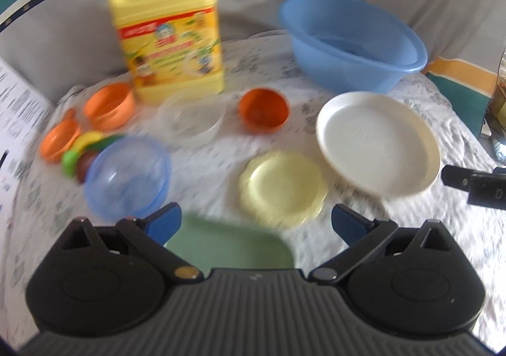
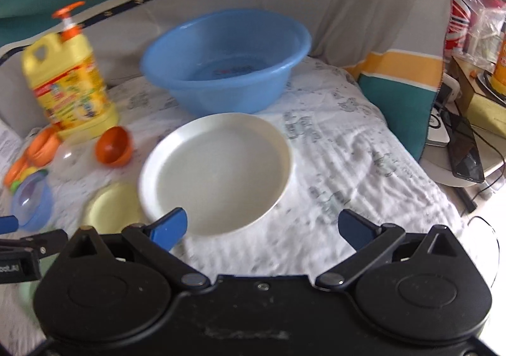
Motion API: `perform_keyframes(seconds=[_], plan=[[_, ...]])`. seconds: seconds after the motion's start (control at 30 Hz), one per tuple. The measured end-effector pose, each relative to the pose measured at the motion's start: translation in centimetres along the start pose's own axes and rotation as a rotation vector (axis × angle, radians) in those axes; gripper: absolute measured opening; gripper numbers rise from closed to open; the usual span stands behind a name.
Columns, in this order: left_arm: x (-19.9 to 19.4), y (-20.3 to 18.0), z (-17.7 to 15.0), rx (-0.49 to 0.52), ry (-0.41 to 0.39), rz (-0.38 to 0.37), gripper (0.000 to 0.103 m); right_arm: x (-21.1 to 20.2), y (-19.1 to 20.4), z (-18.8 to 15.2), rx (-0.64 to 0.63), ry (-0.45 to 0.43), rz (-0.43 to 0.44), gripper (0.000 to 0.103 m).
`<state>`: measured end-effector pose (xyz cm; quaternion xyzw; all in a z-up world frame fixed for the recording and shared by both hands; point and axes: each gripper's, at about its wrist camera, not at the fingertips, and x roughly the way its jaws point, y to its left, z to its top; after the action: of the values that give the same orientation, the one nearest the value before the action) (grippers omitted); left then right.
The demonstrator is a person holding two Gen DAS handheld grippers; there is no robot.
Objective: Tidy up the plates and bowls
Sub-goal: 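Reach both grippers to the white round plate rim and close them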
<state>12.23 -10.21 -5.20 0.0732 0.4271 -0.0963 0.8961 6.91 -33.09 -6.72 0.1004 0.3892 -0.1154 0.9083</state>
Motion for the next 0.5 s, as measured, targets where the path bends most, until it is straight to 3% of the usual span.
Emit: perform_keyframes(seconds=[0.07, 0.27, 0.5], plan=[[1.4, -1.0, 1.3, 0.016, -0.003, -0.016, 0.103, 1.6, -0.9, 0.9, 0.023, -0.004, -0.02, 0.103], [5.7, -3.5, 4.0, 0.02, 0.007, -0.024, 0.103, 5.3, -3.0, 2.8, 0.063, -0.012, -0.021, 0.086], [9.5, -5.8, 5.9, 0.034, 0.018, -0.052, 0.086, 9.1, -4.4, 3.7, 0.061, 0.025, 0.002, 0.05]])
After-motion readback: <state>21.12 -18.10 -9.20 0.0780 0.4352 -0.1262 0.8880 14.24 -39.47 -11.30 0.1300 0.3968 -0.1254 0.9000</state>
